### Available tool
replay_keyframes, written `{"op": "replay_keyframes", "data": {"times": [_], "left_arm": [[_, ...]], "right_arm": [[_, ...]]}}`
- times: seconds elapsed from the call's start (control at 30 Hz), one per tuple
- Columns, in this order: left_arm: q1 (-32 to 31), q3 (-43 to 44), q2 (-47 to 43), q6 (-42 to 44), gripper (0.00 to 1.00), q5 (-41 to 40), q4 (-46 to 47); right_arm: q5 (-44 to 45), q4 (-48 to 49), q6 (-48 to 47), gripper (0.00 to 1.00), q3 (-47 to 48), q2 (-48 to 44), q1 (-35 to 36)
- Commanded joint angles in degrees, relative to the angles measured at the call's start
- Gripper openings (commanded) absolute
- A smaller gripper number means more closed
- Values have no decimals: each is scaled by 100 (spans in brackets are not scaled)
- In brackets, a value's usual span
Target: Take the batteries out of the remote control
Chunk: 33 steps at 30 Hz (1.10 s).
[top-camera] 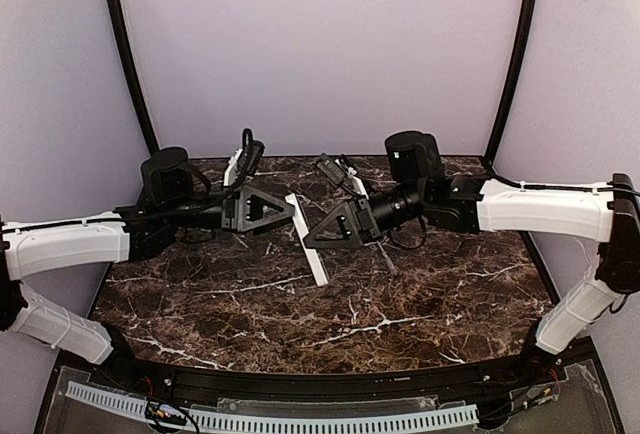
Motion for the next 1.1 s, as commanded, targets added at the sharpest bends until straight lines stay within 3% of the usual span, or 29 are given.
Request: {"op": "replay_keyframes", "data": {"times": [0.0, 0.43, 0.5, 0.67, 0.77, 0.83, 0.97, 1.0, 1.07], "left_arm": [[-90, 195, 78, 62, 88, -35, 263], [-179, 257, 278, -179, 68, -26, 554], [-180, 249, 279, -214, 59, -15, 592], [-187, 238, 344, -506, 27, 129, 863], [-183, 175, 278, -625, 20, 114, 890], [-187, 102, 161, -613, 17, -20, 768], [-188, -52, -162, -403, 12, -629, 161], [-183, -70, -219, -367, 11, -730, 55], [-186, -111, -427, -276, 10, -1017, -272]], "right_arm": [[-80, 154, -54, 41, 253, 51, 106], [-71, 115, -57, 41, 250, 92, 119], [-72, 120, -55, 41, 254, 83, 121], [41, 47, -39, 41, 295, 47, 130], [235, -45, -28, 44, 286, -61, 126], [408, -184, -80, 56, 250, -156, 130], [903, -681, -297, 92, 139, -374, 130], [1143, -841, -375, 98, 130, -428, 126], [1551, -1129, -523, 99, 128, -547, 130]]}}
